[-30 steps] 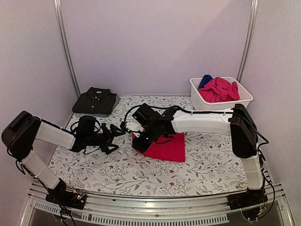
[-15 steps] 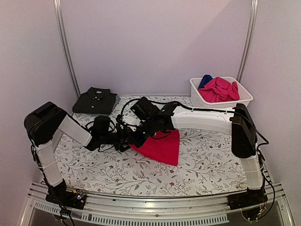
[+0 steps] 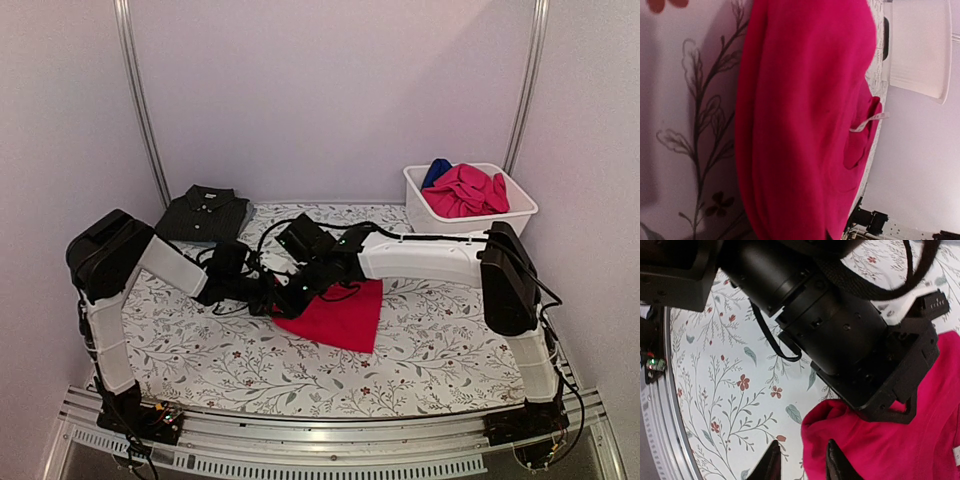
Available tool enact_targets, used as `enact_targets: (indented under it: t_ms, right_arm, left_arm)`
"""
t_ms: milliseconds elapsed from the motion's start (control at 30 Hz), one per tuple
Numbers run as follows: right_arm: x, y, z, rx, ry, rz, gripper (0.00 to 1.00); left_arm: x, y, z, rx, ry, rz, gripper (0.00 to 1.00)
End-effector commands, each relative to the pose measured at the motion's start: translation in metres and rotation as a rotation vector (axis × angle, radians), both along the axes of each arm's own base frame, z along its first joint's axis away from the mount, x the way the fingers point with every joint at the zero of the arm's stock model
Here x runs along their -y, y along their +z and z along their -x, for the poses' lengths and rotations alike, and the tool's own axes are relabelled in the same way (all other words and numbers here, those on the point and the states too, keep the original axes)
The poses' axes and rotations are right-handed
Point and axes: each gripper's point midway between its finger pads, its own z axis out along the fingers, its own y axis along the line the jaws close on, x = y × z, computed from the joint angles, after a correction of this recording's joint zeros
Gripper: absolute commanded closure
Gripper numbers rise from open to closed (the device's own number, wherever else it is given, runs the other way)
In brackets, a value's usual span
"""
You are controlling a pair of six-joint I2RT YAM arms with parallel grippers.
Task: Fold and stack the mixed laundry pile
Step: Pass from the right arm to the left, then place the square-folded T-shirt at the corner of the board.
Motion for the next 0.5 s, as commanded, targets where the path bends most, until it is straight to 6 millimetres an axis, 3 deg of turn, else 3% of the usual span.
enact_targets:
  t_ms: [0, 133, 233, 267, 300, 467]
  right_arm:
    - [0.024, 0.040, -0.018, 0.003, -0.086, -0.077, 0.56]
    - [0.055, 0.067, -0.029, 0.017, -0.152, -0.119, 0.32]
    - [0.083, 0.073, -0.042, 0.051, -0.236, -0.113, 0.16]
    - [0.093, 0.081, -0.048, 0.064, -0.273, -0.122, 0.05]
    - [0.103, 0.087, -0.053, 0.078, -0.304, -0.125, 0.02]
    - [0.144, 0.109, -0.074, 0.110, -0.413, -0.174, 0.01]
  left_arm:
    - [-0.013, -0.005, -0.024, 0.078, -0.125, -0.251, 1.00]
    - [-0.033, -0.002, -0.055, 0.133, -0.200, -0.452, 1.00]
    - [-0.054, 0.007, -0.087, 0.198, -0.239, -0.593, 1.00]
    - [-0.061, 0.012, -0.097, 0.221, -0.245, -0.633, 1.00]
    - [-0.066, 0.019, -0.107, 0.247, -0.248, -0.665, 1.00]
    - [-0.096, 0.048, -0.155, 0.354, -0.246, -0.839, 1.00]
